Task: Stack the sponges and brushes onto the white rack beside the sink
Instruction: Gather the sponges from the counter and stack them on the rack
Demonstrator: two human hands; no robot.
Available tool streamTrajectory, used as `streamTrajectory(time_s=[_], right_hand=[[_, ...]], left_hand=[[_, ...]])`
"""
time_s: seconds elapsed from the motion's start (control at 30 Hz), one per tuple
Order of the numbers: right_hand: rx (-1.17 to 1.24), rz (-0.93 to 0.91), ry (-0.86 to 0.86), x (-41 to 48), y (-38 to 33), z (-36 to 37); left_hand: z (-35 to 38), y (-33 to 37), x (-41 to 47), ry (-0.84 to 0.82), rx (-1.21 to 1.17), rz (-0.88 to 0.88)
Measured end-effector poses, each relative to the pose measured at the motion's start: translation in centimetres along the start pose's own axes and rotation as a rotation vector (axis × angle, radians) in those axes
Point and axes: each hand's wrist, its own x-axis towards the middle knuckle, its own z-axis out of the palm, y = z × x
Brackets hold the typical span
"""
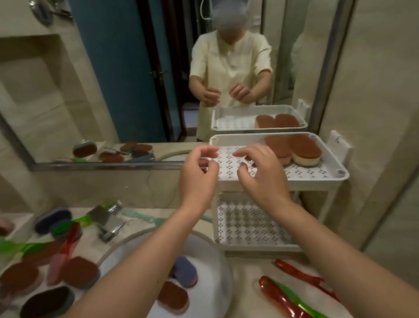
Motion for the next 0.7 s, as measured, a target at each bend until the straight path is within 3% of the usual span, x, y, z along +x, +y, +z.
streamTrajectory(time_s=[0.13, 0.23, 0.37, 0.7], right_hand=[[0.122, -0.22, -0.114, -2.8, -3.2, 3.6], [0.17, -0.269, -0.221, -5.4, -4.2, 7.0], [0.167, -0.188, -0.383, -8.9, -4.1, 11.2], [0.049, 0.156, -0.781, -14.0, -2.6, 19.9]], left_hand=[[-4.3, -3.1, -2.5, 0.064, 0.02, -0.002], [-7.1, -6.3, -4.3, 0.101, 0.078, -0.065], [-9.9, -11.0, -6.6, 0.094, 0.133, -0.207], [-14.4, -20.7, -9.1, -0.206, 0.33, -0.519]])
